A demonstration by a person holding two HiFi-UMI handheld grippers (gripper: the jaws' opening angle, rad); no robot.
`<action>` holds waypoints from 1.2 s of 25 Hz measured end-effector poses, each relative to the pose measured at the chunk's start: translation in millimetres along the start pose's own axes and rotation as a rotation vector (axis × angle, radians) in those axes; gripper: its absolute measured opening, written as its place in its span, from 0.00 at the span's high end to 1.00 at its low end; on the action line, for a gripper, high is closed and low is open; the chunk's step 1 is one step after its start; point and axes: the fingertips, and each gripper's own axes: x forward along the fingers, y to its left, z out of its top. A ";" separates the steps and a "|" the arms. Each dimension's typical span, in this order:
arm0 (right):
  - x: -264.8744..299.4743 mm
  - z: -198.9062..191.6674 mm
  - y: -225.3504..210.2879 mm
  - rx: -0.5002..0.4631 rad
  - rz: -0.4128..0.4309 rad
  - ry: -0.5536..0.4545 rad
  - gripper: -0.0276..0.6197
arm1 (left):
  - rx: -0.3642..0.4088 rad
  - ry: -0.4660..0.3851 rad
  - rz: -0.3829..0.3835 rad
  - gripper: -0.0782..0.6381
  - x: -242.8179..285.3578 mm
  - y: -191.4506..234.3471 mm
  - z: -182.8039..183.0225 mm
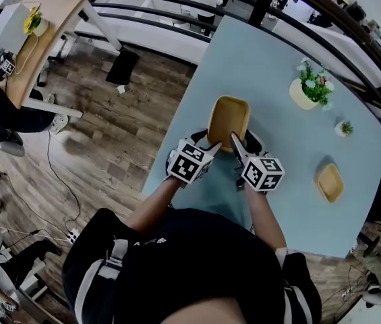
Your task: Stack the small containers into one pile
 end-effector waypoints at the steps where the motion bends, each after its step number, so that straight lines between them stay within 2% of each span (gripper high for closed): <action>1: -0.1 -0.5 0.2 -0.001 0.001 0.001 0.64 | 0.000 0.001 0.001 0.60 -0.3 0.3 -0.5; 15: -8.7 -0.4 -8.0 0.025 -0.041 -0.016 0.59 | -0.009 -0.006 0.031 0.60 -9.9 9.6 -2.0; 22: -36.4 19.0 -7.9 0.013 -0.074 -0.113 0.61 | -0.014 -0.111 0.048 0.61 -29.0 10.1 15.6; 30: -78.9 28.1 6.6 0.017 -0.082 -0.222 0.67 | 0.012 -0.199 0.037 0.74 -53.6 -12.5 28.1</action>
